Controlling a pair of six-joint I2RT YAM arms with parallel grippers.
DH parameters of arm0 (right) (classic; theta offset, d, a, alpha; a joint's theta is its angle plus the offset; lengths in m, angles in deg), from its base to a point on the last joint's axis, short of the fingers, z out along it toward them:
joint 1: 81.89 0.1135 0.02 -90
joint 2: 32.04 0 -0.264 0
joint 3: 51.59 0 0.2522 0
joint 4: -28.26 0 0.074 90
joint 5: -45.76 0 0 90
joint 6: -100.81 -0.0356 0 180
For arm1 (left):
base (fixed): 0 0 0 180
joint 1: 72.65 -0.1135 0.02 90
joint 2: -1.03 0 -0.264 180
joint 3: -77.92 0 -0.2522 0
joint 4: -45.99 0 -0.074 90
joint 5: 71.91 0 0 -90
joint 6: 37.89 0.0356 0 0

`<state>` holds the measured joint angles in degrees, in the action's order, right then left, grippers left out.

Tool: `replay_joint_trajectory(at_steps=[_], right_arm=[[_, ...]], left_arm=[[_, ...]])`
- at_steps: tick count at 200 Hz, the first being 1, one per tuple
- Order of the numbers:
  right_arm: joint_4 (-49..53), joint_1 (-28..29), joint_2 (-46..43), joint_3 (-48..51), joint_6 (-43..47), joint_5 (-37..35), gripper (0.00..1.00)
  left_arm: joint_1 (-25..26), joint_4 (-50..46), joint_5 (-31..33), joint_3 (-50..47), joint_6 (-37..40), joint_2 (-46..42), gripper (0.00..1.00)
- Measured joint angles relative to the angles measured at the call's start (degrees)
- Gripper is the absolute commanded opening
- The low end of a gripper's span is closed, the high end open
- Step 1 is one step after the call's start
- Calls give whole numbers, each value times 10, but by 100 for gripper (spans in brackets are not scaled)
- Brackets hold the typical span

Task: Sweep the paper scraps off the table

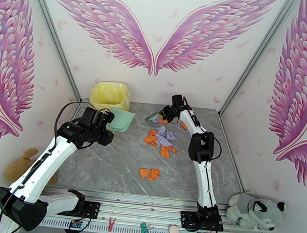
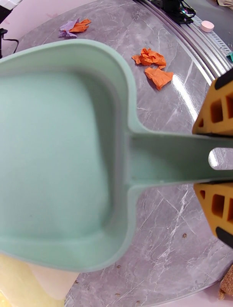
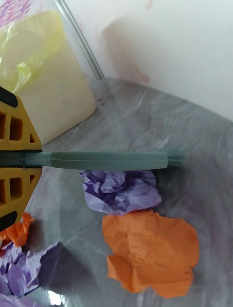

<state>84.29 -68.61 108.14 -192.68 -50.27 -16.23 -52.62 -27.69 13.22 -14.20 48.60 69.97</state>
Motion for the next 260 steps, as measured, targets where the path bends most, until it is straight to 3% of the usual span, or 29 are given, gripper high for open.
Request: replay_joint_trajectory(at_steps=[62, 113, 154, 189, 239, 260], right_arm=[[14, -18, -183, 224, 68, -2, 0], [48, -43, -286, 308, 97, -15, 0], [15, -51, -340, 330, 72, -15, 0], [-61, -51, -311, 309, 13, -19, 0], [-58, -51, -131, 80, -1, -51, 0], [-45, -51, -90, 34, 5, -56, 0]], left_arm=[[2, -3, -9, -10, 7, 15, 0], [23, 2, -23, 4, 18, 61, 0], [49, 9, -30, 18, 20, 80, 0], [53, 12, -30, 20, 20, 81, 0], [56, 13, -28, 20, 20, 81, 0], [56, 16, -24, 20, 18, 80, 0]])
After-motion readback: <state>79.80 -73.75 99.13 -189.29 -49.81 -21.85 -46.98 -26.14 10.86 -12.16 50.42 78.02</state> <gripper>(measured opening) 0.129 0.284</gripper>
